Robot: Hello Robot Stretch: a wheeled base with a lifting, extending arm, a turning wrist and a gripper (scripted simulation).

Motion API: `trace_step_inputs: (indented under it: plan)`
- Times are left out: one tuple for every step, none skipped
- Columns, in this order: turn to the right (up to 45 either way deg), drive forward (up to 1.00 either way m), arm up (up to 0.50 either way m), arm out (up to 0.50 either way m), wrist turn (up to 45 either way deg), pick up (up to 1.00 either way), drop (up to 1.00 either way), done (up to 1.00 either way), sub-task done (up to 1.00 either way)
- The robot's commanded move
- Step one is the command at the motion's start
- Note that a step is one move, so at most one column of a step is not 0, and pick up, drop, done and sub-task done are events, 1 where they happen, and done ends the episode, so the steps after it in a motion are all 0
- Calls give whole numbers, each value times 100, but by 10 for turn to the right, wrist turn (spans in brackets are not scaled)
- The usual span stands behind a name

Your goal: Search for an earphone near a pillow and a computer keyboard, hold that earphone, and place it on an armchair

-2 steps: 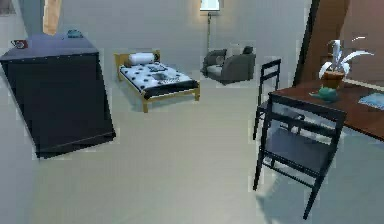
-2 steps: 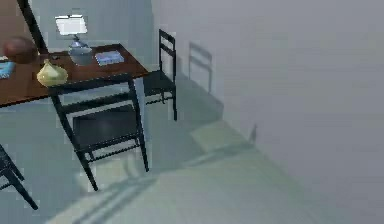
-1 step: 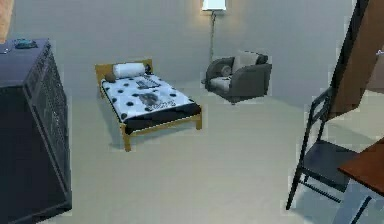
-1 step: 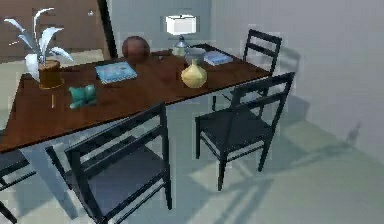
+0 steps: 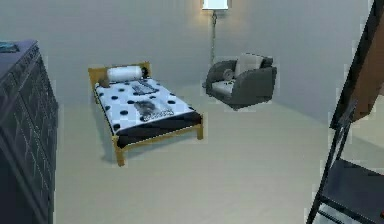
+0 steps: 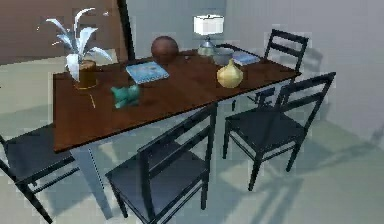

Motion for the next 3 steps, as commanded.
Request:
trace_step_inputs:
  plan:
    - [90, 0, 0, 0, 0, 0, 0, 0, 0]
    - [0, 100, 0, 0, 0, 0, 0, 0, 0]
    - [60, 0, 0, 0, 0, 0, 0, 0, 0]
